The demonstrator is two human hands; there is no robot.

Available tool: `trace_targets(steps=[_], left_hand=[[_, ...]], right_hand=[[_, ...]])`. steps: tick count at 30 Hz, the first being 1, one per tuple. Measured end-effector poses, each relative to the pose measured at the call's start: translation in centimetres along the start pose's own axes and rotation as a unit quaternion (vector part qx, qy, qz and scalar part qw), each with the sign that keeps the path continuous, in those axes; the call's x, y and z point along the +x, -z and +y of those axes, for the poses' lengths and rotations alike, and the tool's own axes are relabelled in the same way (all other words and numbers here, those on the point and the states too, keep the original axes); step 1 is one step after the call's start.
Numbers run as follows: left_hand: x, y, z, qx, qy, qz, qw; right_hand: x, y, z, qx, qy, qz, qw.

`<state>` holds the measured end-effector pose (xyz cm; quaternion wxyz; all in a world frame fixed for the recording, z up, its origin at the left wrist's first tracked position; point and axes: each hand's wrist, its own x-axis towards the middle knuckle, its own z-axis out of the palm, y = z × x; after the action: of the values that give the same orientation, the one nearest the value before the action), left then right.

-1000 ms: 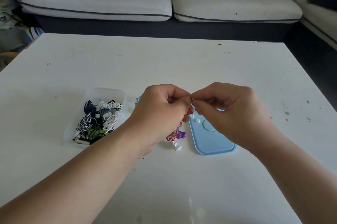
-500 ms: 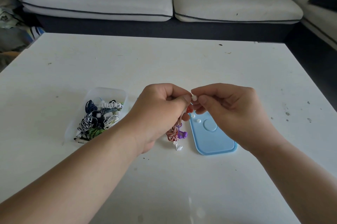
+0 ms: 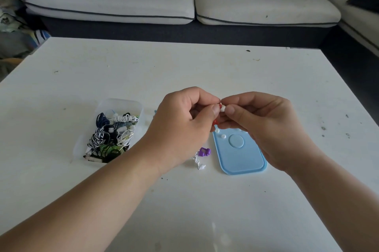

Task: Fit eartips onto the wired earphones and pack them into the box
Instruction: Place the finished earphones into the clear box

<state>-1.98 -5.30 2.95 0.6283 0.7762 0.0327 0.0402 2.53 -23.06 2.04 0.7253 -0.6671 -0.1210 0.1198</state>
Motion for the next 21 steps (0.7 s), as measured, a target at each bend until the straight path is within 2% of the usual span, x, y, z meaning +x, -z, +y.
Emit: trace_targets(steps=[4,11,21], left_hand=[[-0.02,-0.06,-0.25,-0.003,0.016,0.010,1.000],[0.31,-0.18,-0.42,-0.023,-0.001,0.014,1.000],[0.49,-0.50,-0.53,-0.041,-0.010,0.049,0.998]], right_hand=[[-0.24,-0.40,0.13,-0.040,0.010,0.007,0.999],[0.15,-0.63,0.28,0.080,-0.047,-0.001,0.996],[0.12,-0.40,0.13,0.091,-0.073,-0.024,0.993]])
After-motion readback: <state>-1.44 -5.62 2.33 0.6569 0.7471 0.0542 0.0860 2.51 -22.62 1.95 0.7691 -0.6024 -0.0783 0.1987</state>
